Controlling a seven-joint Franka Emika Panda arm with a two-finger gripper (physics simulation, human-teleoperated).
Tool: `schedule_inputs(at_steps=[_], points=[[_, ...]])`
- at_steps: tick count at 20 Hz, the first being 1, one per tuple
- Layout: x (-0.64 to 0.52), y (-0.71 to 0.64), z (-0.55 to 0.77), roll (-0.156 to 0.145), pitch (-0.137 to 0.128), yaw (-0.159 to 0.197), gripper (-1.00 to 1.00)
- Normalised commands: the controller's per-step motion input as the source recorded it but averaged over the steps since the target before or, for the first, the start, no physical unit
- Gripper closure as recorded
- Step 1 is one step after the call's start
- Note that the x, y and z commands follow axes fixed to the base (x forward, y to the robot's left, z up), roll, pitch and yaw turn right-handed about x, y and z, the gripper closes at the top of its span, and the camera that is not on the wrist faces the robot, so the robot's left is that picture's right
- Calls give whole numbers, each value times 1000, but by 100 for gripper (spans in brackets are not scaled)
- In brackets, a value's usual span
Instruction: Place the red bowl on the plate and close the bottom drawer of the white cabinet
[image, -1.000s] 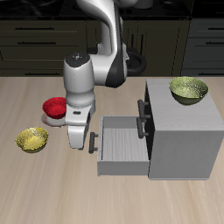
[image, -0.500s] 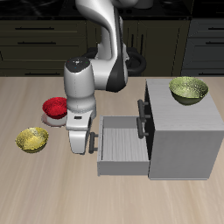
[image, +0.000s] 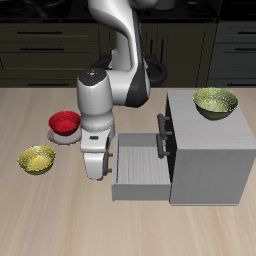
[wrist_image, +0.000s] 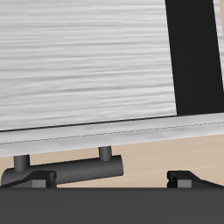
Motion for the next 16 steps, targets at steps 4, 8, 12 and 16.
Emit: schedule_inputs(at_steps=[4,8,12,16], points=[[47,116,-99,15,-12,-15,-100],[-33,92,-67,19,38,17,-100],[113,32,61,10,-52,0,-100],[173,123,-65,23,-56,13,-100]])
